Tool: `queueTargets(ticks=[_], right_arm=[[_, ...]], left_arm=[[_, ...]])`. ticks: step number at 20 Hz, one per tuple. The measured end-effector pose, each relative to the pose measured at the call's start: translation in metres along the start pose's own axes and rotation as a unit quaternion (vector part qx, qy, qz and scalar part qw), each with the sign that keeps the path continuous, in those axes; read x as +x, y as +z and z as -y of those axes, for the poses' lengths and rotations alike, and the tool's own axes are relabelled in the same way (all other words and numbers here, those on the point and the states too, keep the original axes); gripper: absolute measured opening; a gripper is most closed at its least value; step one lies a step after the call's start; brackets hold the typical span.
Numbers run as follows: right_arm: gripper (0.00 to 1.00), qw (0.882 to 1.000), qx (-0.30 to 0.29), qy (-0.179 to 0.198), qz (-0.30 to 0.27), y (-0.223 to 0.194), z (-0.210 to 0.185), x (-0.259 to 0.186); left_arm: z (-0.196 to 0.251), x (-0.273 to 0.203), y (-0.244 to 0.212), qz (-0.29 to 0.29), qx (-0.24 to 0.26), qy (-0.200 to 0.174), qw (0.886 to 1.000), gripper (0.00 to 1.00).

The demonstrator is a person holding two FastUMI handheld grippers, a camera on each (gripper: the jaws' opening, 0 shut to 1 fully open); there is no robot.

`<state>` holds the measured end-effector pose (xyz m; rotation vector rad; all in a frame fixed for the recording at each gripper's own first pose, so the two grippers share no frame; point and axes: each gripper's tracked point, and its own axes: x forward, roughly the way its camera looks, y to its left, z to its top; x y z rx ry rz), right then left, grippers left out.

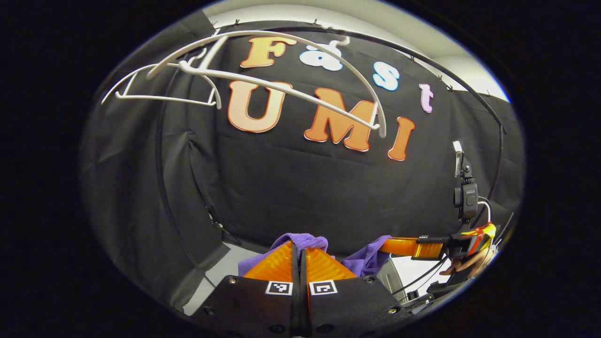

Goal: Grasp the clothes on the hanger with both hands and then place them into the laundry hamper below.

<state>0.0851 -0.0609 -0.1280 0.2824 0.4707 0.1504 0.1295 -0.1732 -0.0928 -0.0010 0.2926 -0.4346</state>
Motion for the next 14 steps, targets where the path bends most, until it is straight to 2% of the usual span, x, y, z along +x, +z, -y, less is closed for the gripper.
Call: queueTargets(ticks=[6,10,14], right_arm=[[0.08,1.000,0.008,0.003,0.015,0.004,0.005,-0.025],[0.08,1.000,0.005,0.002,0.004,-0.004,0.026,-0.027],[0.09,1.000,0.002,-0.012,-0.006,-0.016,0.052,-0.016]], left_arm=[[0.047,0.031,-0.010,-0.011,0.002,-0.033,0.999,0.00],[0.080,0.040,-0.021,-0.034,0.005,-0.028,0.999,0.00],[0.086,0.054,-0.049,-0.069,0.009,-0.009,0.998,0.00]])
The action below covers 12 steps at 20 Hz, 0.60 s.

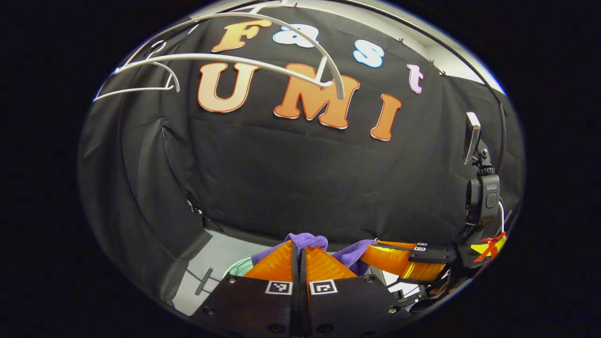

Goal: Grasp the clothes on the hanger with both hands and then place them into the laundry hamper below.

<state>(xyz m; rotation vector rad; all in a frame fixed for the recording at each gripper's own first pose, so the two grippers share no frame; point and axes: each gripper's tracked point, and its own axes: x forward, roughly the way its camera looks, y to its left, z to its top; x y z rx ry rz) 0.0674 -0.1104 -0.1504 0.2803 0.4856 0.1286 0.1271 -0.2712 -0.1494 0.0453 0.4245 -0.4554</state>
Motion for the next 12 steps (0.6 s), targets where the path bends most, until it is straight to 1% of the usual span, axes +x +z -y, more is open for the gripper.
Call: queueTargets(ticks=[4,6,10,12], right_arm=[[0.08,1.000,0.006,-0.006,-0.024,-0.019,0.021,0.014],[0.08,0.999,0.003,-0.012,-0.035,-0.030,0.031,0.021],[0.08,0.997,0.011,-0.022,-0.068,-0.057,0.040,0.032],[0.08,0.996,0.017,-0.035,-0.082,-0.068,0.044,0.039]], left_arm=[[0.003,0.014,-0.032,-0.050,0.017,0.022,0.998,0.00],[-0.002,0.027,-0.044,-0.065,0.017,0.031,0.997,0.00],[-0.015,0.034,-0.070,-0.099,0.015,0.047,0.994,0.00],[-0.025,0.039,-0.083,-0.116,0.009,0.047,0.992,0.00]])
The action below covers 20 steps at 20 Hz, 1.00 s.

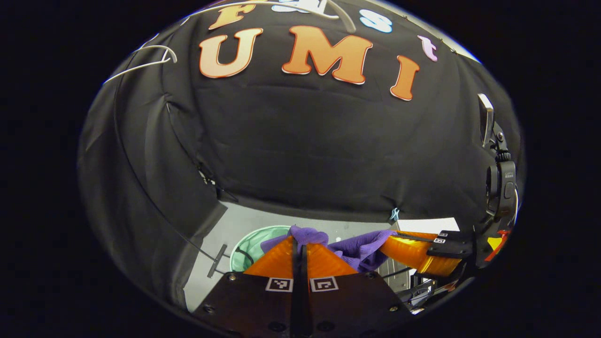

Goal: Grasp the clothes on the hanger with both hands and then place them into the laundry hamper below.

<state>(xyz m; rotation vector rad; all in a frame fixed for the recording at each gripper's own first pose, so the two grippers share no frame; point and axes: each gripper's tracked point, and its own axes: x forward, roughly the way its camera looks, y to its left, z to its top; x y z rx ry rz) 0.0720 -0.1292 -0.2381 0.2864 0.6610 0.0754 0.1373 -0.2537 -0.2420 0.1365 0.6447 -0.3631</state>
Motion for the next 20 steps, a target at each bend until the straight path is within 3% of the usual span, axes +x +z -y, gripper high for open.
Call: queueTargets(ticks=[10,20], right_arm=[[0.08,0.995,0.041,-0.075,-0.060,-0.054,-0.006,0.059],[0.09,0.983,0.059,-0.124,-0.122,-0.109,-0.028,0.086]], left_arm=[[-0.067,0.033,-0.048,-0.093,0.008,-0.027,0.995,0.00],[-0.141,0.045,-0.102,-0.187,0.003,-0.005,0.982,0.05]])
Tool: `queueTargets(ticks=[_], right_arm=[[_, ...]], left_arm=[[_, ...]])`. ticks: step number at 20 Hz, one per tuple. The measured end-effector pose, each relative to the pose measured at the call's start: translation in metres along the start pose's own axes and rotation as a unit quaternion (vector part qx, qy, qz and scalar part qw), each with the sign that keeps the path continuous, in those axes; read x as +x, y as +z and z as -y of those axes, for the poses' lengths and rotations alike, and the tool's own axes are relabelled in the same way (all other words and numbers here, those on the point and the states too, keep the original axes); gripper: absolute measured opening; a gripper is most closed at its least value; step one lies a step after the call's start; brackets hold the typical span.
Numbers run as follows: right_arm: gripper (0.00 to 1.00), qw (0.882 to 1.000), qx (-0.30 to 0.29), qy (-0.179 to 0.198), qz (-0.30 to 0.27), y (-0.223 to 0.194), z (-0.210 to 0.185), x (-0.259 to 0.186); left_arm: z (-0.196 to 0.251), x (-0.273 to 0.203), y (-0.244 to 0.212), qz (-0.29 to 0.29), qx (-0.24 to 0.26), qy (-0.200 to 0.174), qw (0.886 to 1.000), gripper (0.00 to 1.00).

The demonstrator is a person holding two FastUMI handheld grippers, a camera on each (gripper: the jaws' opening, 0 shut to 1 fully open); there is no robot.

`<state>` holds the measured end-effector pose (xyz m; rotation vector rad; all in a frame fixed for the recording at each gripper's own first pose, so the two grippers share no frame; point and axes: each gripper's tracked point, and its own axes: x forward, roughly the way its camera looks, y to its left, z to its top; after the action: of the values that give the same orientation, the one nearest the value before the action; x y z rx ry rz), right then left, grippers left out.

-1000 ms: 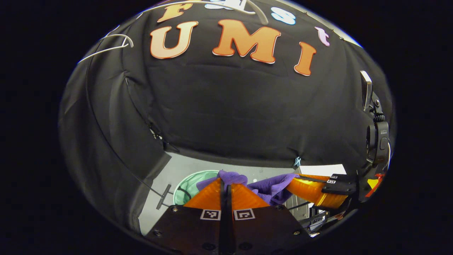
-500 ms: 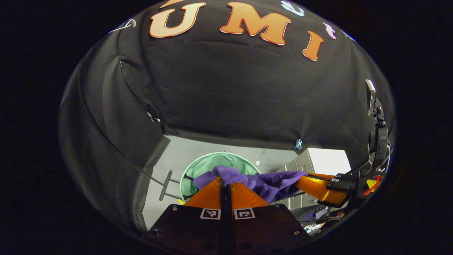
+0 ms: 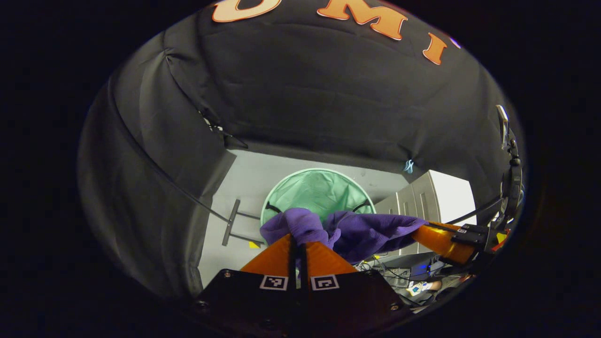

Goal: Grasp the clothes on the hanger with both hands and then place them into the laundry hamper below.

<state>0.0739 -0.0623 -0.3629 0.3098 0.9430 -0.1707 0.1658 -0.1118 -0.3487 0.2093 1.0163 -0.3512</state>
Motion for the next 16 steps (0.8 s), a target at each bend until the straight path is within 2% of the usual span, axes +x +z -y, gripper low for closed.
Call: queueTargets(ticks=[3,6,7,8,9,10,13,15,16], right_arm=[[0.09,1.000,0.002,-0.008,-0.017,-0.004,0.001,0.016],[0.09,0.999,0.015,-0.012,-0.046,-0.011,0.001,0.044],[0.12,0.998,0.020,-0.005,-0.052,-0.014,-0.003,0.050],[0.23,0.998,0.024,-0.001,-0.051,-0.012,-0.005,0.050],[0.12,0.999,0.024,-0.001,-0.043,-0.008,-0.005,0.049],[0.12,0.999,0.022,0.006,-0.037,-0.003,-0.009,0.044],[0.84,1.000,0.008,0.003,-0.027,0.001,-0.008,0.021],[0.75,1.000,0.007,-0.004,-0.006,0.007,0.001,0.004],[0.87,1.000,0.006,-0.008,0.007,0.016,0.000,-0.005]], left_arm=[[0.001,0.020,-0.008,-0.026,0.000,-0.015,1.000,0.08],[-0.002,0.031,-0.010,-0.044,0.006,-0.010,0.999,0.10],[-0.001,0.033,-0.006,-0.042,0.007,-0.010,0.999,0.10],[-0.001,0.030,-0.002,-0.037,0.008,-0.011,0.999,0.13],[0.004,0.029,0.001,-0.032,0.008,-0.018,0.999,0.30],[0.008,0.025,0.003,-0.029,0.008,-0.025,0.999,0.41],[0.010,0.009,0.002,-0.024,0.011,-0.032,0.999,0.75],[0.016,-0.009,0.008,-0.007,0.012,-0.033,0.999,0.80],[0.017,-0.020,0.015,0.006,0.010,-0.033,0.999,0.90]])
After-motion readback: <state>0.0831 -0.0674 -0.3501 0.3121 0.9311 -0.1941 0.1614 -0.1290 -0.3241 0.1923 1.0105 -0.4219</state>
